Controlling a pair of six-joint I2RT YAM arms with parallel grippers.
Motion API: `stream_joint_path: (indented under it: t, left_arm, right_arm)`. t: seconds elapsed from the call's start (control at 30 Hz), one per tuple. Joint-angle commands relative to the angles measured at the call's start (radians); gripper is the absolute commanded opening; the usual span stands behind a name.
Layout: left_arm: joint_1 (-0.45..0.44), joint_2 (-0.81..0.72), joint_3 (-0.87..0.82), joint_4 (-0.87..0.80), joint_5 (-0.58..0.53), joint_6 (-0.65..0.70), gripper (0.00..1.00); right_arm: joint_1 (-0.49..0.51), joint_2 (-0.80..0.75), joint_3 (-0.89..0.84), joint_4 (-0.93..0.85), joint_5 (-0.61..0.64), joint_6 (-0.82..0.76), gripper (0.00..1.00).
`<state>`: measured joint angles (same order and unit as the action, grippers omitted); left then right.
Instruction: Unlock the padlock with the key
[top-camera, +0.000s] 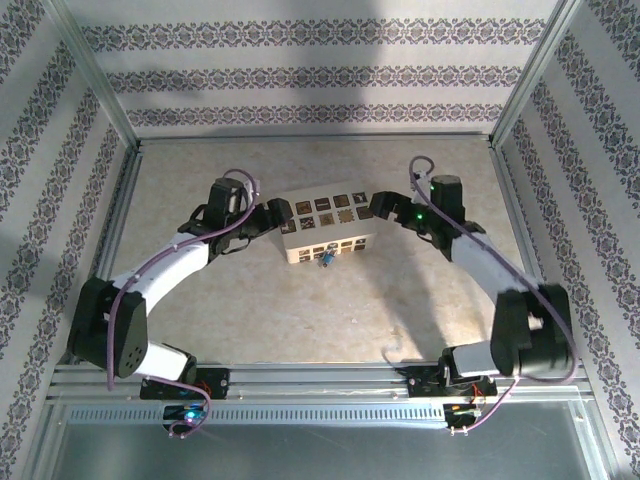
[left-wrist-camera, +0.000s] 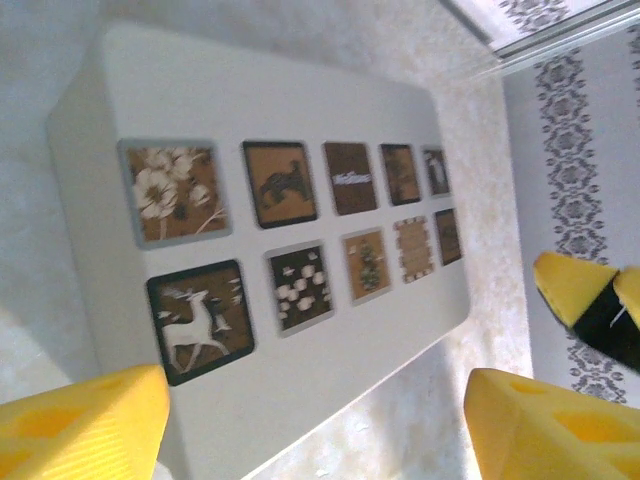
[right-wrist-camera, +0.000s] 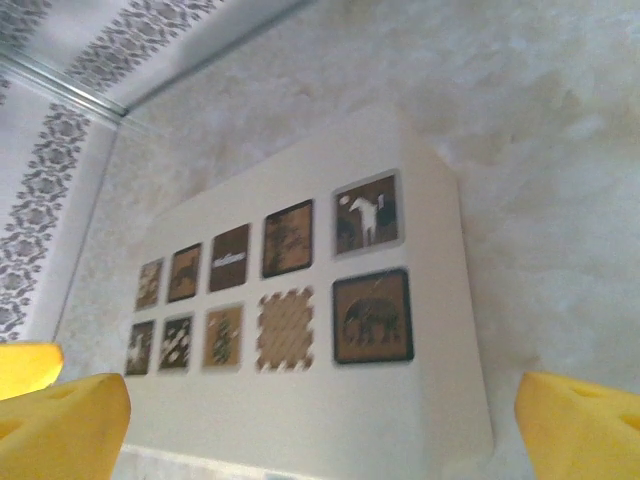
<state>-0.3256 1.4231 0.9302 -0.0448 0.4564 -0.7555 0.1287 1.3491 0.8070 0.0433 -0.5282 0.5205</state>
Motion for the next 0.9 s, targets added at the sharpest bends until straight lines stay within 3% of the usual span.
stream_joint_path:
  t: [0.0,0.13,0.27,0.63,0.87]
  left_arm:
    - [-0.005,-0.016,0.041,-0.029,0.004,0.027,0.74]
    - [-0.042,0.033,0.079,0.015,0.064,-0.004,0.68]
    - [-0.079,0.121,0.133,0.046,0.106,-0.018,0.65]
    - [-0.108,0.306,0.244,0.051,0.085,-0.013,0.61]
    - [-0.107,0.336,0.249,0.046,0.068,-0.017,0.6]
  right_arm:
    - [0.023,-0.122,-0.133,0.07,-0.055,0.046,0.94]
    - [0.118,-0.234,-0.265,0.141,-0.048,0.083,0.89]
    - [0.218,-0.247,-0.365,0.237,0.027,0.114,0.86]
    - [0.361,0.107,-0.391,0.605,0.093,0.132,0.61]
    - [0.383,0.264,-0.372,0.773,0.116,0.167,0.56]
